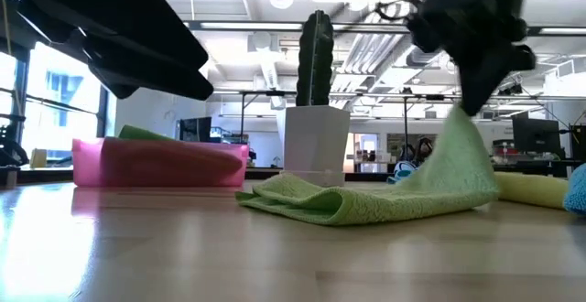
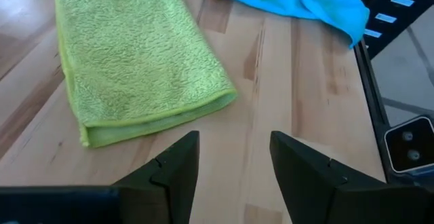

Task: Fold microfiber towels
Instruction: Fold the light green microfiber cloth

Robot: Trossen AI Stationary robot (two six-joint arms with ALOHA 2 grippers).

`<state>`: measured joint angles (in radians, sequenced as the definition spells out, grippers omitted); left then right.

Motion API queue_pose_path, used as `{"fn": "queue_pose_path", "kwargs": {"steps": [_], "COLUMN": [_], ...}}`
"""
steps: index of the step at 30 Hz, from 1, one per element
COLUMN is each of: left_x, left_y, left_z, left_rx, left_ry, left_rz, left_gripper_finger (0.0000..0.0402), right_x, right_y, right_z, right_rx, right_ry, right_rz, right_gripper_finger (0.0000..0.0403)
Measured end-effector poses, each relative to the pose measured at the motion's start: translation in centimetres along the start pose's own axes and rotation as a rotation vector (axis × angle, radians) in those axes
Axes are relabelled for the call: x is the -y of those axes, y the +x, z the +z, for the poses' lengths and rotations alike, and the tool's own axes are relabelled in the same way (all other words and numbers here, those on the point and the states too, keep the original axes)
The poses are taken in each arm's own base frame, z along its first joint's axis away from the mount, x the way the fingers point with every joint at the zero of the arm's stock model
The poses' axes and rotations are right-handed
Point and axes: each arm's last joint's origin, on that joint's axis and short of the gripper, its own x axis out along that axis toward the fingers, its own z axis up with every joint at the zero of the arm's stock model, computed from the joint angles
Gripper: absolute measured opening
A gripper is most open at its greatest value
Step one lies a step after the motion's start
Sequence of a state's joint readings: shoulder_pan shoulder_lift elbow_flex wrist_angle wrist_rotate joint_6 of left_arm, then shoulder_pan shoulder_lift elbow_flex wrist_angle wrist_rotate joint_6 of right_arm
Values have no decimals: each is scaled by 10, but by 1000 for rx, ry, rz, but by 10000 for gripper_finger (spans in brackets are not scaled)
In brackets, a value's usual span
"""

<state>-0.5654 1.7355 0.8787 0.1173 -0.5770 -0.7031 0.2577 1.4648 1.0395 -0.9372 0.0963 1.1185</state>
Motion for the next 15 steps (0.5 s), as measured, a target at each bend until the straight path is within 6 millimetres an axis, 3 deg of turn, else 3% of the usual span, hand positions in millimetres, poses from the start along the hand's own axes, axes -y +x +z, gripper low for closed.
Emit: {"fn": "queue_pose_path", "kwargs": {"steps": [5, 15], "left_x": [2, 6], "left_y": [-2, -7], "left_z": [-3, -8], "left_rx": [-4, -15], "left_ry": [15, 34], "left_rz": [6, -8], "left_gripper_finger": [172, 172], "right_x": [-41, -119], "right_y": [0, 24], "right_z": [11, 20], "right_rx": [-5, -41], "right_ry": [-92, -331], "right_rz": [36, 62], "right_gripper_finger": [0, 0]}}
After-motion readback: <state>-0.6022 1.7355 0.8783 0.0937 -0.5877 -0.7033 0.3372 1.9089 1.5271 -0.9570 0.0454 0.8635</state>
